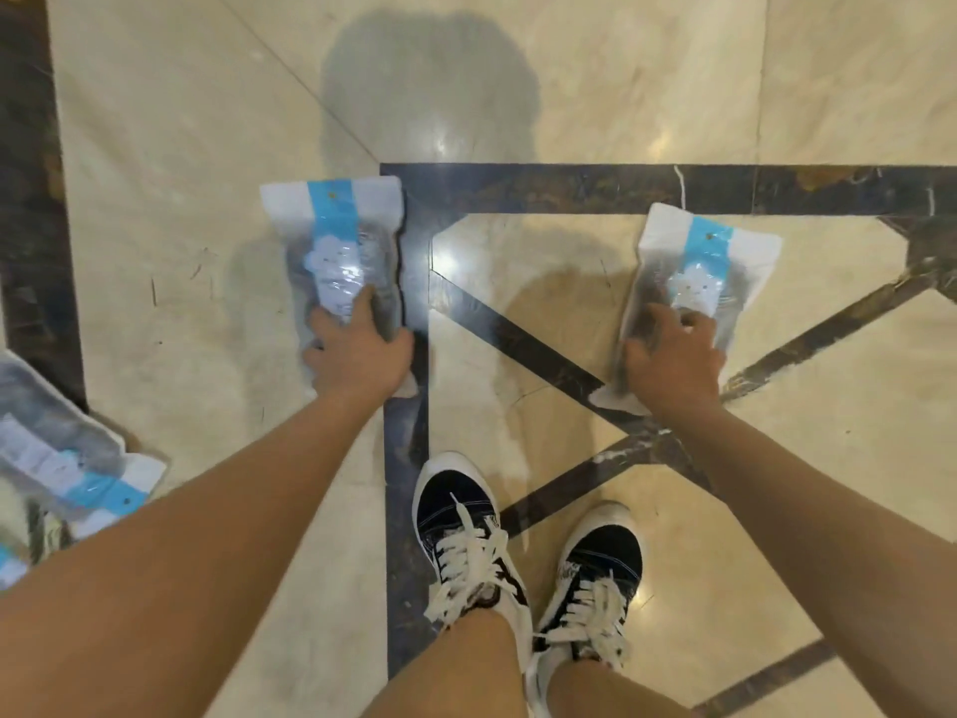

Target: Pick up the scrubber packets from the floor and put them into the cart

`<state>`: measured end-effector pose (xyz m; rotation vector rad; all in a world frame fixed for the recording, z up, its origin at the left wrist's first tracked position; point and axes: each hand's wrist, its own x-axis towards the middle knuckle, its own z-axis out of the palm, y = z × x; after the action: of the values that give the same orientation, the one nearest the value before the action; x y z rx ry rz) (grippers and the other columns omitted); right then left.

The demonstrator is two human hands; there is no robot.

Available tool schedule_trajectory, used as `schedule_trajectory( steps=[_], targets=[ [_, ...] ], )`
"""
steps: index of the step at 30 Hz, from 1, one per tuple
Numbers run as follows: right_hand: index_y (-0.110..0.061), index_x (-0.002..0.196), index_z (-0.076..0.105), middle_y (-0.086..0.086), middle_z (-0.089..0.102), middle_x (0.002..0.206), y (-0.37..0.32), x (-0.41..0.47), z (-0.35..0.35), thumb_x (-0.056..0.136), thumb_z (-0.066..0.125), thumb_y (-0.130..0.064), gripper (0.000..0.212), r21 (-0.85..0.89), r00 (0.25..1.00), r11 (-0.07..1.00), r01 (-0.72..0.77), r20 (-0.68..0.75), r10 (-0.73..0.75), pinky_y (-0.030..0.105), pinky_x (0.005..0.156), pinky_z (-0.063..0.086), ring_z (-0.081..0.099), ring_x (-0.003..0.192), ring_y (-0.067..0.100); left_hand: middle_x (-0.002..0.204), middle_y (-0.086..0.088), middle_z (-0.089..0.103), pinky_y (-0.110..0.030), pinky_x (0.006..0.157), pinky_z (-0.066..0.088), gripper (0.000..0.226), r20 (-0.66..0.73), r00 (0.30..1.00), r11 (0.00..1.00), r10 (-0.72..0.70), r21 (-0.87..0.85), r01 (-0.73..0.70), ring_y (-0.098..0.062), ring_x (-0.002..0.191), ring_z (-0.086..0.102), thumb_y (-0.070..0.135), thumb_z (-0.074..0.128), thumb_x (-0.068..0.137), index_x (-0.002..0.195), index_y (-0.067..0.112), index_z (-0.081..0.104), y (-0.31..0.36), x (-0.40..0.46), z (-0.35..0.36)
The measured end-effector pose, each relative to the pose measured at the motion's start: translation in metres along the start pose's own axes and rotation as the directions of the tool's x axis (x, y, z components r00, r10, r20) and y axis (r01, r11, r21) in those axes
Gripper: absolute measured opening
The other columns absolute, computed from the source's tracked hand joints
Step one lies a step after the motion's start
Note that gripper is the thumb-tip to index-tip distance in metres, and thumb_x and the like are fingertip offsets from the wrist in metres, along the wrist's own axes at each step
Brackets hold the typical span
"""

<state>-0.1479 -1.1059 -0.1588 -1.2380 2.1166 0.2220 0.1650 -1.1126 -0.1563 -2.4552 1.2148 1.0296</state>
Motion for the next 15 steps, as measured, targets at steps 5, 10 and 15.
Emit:
schedule_trajectory(
  steps=[5,10,15],
  targets=[
    [-0.023,0.150,0.032,0.017,0.037,0.149,-0.003,0.002,-0.001,0.087,0.077,-0.043,0.080,0.217,0.962,0.944,-0.251,-0.051,0.267,0.058,0.106,0.042,0.042,0.134,0.044,0.146,-0.015,0.037,-0.053,0.108,0.037,0.037,-0.177,0.980,0.984,-0.086,-0.170,0.055,-0.043,0.128,0.044,0.034,0.055,0.100,0.136,0.035,0.050,0.001,0.004,0.004],
    [-0.010,0.127,0.048,0.009,0.062,0.119,0.005,0.018,-0.013,0.066,0.095,-0.046,0.085,0.477,0.795,0.637,-0.605,0.310,0.522,0.055,0.088,0.055,0.062,0.108,0.035,0.120,-0.015,0.063,-0.038,0.086,0.053,0.052,0.063,0.973,0.846,-0.222,-0.483,0.225,-0.030,0.104,0.064,0.036,0.077,0.090,0.122,0.002,0.055,-0.017,0.028,-0.010],
    [-0.011,0.106,0.063,0.006,0.072,0.109,-0.013,0.009,-0.010,0.070,0.096,-0.027,0.051,0.568,0.879,0.671,-0.477,0.315,0.358,0.034,0.063,0.052,0.067,0.078,0.017,0.091,-0.003,0.060,-0.034,0.067,0.052,0.044,0.089,0.974,0.783,-0.208,-0.581,0.221,-0.017,0.074,0.060,0.041,0.078,0.090,0.106,0.008,0.053,-0.001,0.001,-0.011]
  ],
)
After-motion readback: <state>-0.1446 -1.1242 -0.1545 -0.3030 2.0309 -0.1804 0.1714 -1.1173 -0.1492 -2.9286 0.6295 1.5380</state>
